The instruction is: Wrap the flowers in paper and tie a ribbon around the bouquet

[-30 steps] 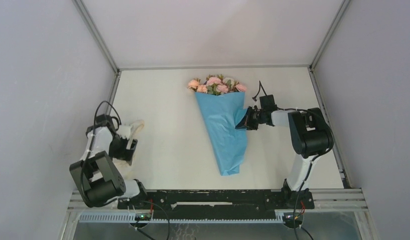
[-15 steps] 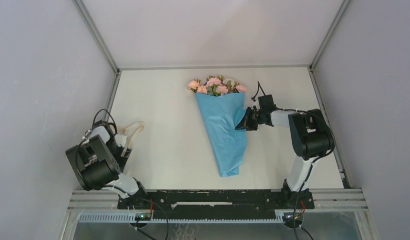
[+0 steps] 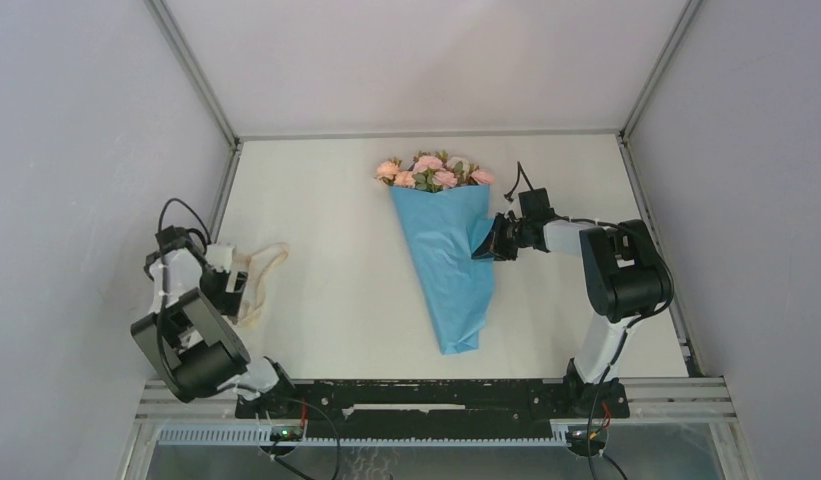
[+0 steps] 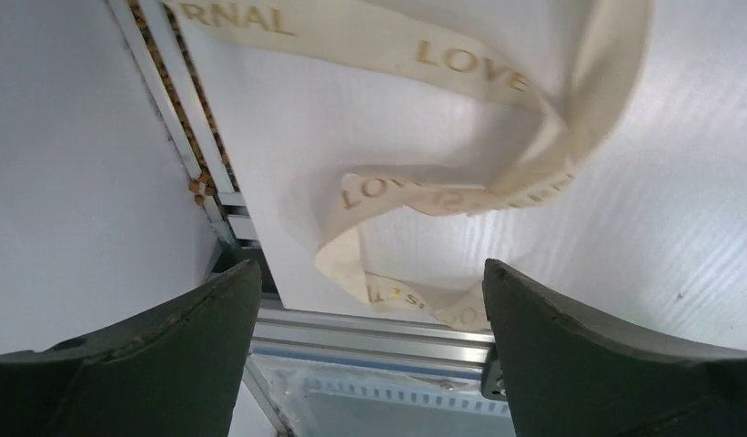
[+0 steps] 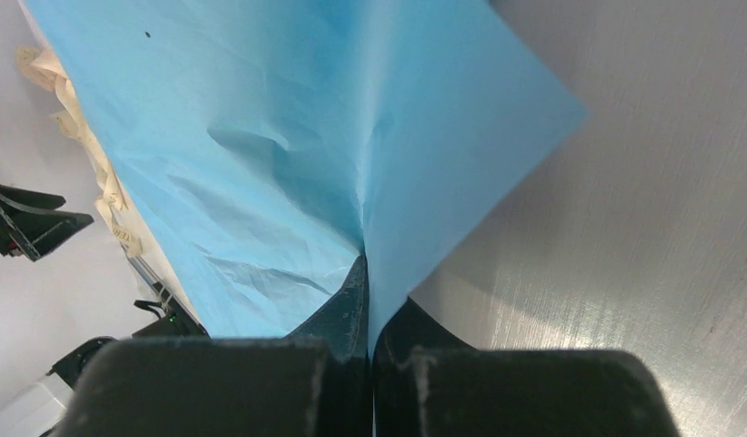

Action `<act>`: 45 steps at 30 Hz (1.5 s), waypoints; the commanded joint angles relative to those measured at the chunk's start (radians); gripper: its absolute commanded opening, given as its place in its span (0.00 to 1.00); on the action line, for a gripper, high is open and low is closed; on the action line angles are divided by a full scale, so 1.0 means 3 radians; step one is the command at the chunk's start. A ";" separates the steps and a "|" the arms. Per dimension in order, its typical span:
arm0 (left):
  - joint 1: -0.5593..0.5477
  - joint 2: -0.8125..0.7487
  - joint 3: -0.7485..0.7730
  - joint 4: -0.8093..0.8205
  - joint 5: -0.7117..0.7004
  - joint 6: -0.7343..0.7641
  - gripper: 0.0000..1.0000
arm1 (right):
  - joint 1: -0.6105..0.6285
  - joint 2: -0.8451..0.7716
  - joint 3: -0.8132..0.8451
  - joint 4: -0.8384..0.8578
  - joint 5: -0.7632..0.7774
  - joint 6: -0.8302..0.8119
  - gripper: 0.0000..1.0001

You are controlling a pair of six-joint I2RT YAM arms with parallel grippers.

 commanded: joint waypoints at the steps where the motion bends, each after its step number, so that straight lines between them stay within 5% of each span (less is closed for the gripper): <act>1: 0.0298 0.0488 0.0234 -0.0058 0.0075 -0.0010 0.95 | -0.0012 -0.0124 0.0023 0.0005 -0.0012 -0.0093 0.00; 5: 0.0441 0.0946 0.0204 0.0122 0.0009 -0.0053 0.95 | -0.0011 -0.0112 0.0025 0.0030 -0.0031 -0.0065 0.00; 9: 0.0442 0.1271 0.0271 0.0027 0.0473 -0.0125 0.84 | -0.0019 -0.0139 0.0026 0.0045 -0.0035 -0.0051 0.00; 10: 0.0438 0.1328 0.0297 -0.0006 0.0578 -0.0148 0.72 | -0.0036 -0.0150 0.0026 0.0033 -0.0030 -0.0050 0.00; 13: 0.0392 0.1283 0.0378 -0.0075 0.0788 -0.0239 0.04 | -0.0082 -0.0174 0.0025 0.0013 -0.0015 -0.0054 0.00; 14: 0.0327 0.1207 0.0415 -0.0108 0.0858 -0.0294 0.01 | -0.0110 -0.0183 0.0025 0.0012 -0.0014 -0.0054 0.00; 18: -0.0464 0.0663 0.0747 -0.0403 0.0980 -0.0538 0.00 | -0.0213 -0.0188 0.0024 0.0018 -0.0018 -0.0036 0.00; 23: -0.1987 0.0162 0.2331 -0.0919 0.1014 -0.0890 0.00 | -0.0331 -0.0183 0.0025 0.0033 0.0026 -0.0005 0.00; 29: -0.3533 0.0369 0.3692 -0.1339 0.0813 -0.0874 0.00 | -0.0499 -0.0172 0.0025 0.0066 -0.0018 0.0052 0.00; 39: -0.4935 0.0665 0.3705 -0.1770 0.0940 -0.0642 0.00 | -0.0608 -0.0202 0.0094 -0.0029 -0.0051 0.0044 0.00; 45: -0.5364 0.0872 0.3075 -0.1576 0.1156 -0.0309 0.00 | -0.0571 -0.0200 0.0184 -0.0016 -0.0145 0.0198 0.00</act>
